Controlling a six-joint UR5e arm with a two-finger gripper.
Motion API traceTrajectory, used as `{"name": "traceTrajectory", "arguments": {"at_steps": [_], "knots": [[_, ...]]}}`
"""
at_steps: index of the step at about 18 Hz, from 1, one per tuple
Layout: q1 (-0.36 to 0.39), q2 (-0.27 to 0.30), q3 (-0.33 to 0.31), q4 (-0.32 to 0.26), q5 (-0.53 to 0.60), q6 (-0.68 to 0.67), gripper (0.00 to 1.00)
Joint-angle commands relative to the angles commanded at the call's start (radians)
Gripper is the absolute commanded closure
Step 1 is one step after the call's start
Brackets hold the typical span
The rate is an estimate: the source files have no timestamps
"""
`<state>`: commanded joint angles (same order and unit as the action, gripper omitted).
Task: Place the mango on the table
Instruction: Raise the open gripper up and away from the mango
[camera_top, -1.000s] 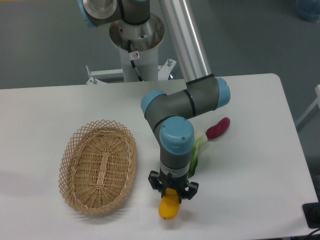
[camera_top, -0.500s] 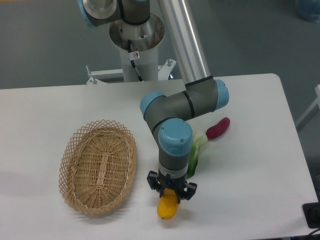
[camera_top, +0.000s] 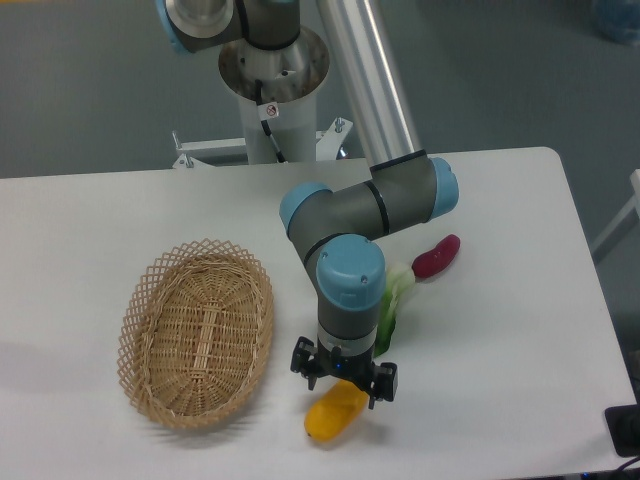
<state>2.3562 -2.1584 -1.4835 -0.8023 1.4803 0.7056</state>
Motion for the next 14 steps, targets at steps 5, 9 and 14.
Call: {"name": "traceTrajectory", "arguments": {"at_steps": [5,9,14], "knots": [[0.038,0.037,0.028,-0.015,0.017,0.063,0.00],[0.084,0.063,0.038,-0.061,0.021,0.156,0.00],[0.152,0.097,0.052,-0.187,0.021,0.302,0.00]]}}
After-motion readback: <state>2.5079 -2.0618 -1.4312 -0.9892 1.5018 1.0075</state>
